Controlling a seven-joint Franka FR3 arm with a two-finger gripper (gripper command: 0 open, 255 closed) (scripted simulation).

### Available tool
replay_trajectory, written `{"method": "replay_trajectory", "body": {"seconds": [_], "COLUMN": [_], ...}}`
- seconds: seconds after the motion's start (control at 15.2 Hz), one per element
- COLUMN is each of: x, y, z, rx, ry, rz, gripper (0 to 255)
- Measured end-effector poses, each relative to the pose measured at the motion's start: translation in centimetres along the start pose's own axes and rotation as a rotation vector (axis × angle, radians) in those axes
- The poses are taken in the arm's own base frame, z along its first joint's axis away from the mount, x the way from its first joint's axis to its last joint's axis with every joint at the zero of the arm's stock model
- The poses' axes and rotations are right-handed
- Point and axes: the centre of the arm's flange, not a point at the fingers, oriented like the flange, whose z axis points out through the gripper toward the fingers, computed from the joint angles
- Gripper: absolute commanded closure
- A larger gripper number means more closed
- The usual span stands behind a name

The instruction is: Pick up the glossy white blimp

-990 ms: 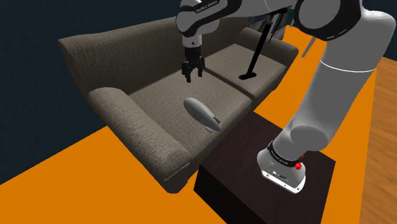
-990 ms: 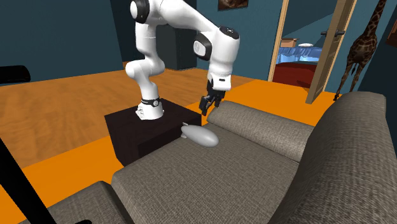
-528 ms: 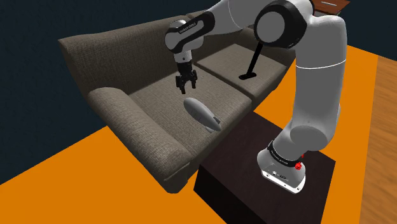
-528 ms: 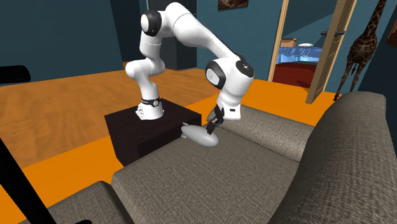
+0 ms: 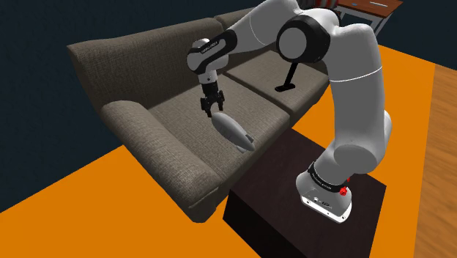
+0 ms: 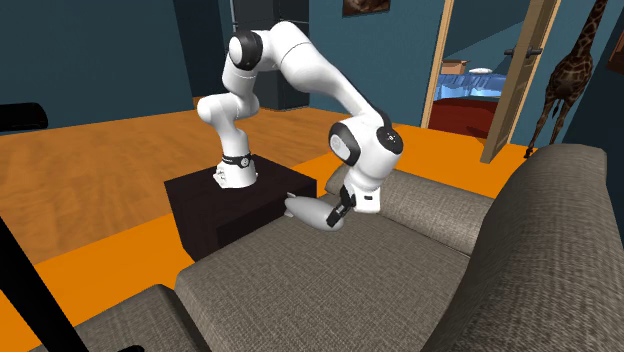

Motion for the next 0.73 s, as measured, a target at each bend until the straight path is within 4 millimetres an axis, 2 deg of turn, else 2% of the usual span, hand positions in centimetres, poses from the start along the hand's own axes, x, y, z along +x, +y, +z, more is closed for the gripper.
{"method": "replay_trajectory", "body": {"seconds": [0.13, 0.2, 0.73], "x": [0.44, 0.53, 0.65], "y": [0.17, 0.26, 0.31], "z": [0.94, 1.12, 1.18], "rx": [0.000, 0.000, 0.000], "ry": [0.000, 0.000, 0.002], "rz": [0.000, 0.000, 0.000], "gripper": [0, 255, 255]}}
